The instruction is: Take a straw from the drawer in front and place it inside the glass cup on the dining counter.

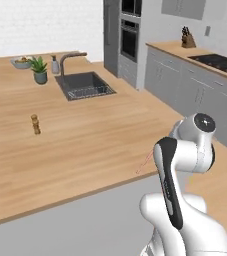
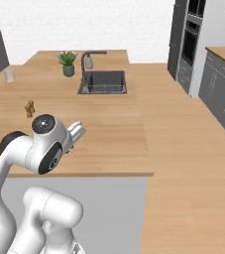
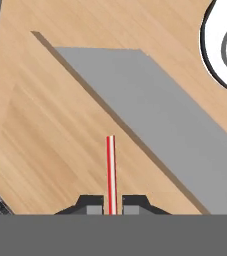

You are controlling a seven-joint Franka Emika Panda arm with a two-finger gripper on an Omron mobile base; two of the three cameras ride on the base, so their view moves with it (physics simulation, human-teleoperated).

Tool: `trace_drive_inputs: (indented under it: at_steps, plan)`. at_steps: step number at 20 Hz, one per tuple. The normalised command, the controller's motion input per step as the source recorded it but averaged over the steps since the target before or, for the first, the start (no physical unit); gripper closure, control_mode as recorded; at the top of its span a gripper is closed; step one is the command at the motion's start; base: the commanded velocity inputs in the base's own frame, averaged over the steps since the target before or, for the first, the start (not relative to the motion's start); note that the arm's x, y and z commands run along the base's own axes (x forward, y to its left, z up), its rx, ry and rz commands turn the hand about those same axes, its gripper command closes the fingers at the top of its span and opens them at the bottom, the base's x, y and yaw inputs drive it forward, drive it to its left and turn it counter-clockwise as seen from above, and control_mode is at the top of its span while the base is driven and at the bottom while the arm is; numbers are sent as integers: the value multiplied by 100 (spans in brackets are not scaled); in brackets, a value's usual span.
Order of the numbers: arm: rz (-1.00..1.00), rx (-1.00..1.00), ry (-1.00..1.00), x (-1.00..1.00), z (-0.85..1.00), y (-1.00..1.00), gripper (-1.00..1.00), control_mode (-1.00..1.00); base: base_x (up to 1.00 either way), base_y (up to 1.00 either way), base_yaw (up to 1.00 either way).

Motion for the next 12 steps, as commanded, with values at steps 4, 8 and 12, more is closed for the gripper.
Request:
trace_drive_inputs:
  at_steps: [4, 8, 12]
  plan:
    - [0, 0, 0, 0, 0, 0, 100, 100, -12, 100, 0]
    - [0, 0, 0, 0, 0, 0, 100, 100, 0, 100, 0]
    - [0, 0, 0, 0, 0, 0, 100, 100, 0, 100, -4]
